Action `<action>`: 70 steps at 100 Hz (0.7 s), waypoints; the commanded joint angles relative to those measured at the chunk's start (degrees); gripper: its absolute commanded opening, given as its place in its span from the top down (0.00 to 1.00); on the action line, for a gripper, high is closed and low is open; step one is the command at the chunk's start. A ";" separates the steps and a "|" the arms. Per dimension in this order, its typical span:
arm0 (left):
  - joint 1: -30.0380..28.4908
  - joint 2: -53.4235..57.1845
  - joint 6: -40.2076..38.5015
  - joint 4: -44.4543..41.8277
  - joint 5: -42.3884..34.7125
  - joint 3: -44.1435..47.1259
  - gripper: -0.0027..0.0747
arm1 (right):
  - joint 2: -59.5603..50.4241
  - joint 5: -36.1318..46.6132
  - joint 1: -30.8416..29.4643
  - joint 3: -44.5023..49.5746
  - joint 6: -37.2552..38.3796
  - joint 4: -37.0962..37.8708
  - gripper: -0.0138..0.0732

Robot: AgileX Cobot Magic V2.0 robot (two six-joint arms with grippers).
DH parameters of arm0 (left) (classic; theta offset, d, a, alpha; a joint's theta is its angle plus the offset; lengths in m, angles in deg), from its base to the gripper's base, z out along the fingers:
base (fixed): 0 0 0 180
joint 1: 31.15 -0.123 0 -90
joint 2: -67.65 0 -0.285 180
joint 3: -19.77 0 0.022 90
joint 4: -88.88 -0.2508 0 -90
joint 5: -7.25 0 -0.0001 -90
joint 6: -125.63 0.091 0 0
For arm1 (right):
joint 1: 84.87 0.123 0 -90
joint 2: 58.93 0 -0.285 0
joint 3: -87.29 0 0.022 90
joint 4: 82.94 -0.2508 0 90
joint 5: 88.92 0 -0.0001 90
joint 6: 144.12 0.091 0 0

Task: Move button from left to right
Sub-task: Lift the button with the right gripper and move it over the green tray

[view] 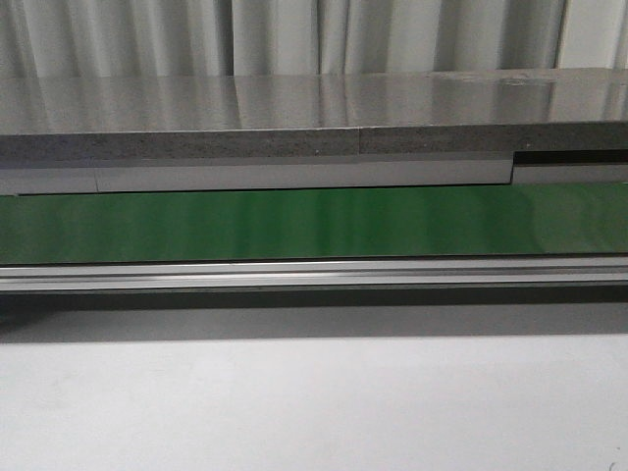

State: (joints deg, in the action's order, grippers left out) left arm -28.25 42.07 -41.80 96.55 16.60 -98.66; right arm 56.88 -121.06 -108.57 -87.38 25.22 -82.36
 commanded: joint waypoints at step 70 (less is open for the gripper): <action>0.43 -0.37 -0.05 0.26 -4.32 -1.67 0.99 | -2.25 3.78 -0.35 -1.99 -0.67 -0.96 0.37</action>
State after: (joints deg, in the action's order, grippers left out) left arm -28.25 42.07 -41.80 96.55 16.70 -98.66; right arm 57.40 -119.60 -108.57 -87.63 25.22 -82.94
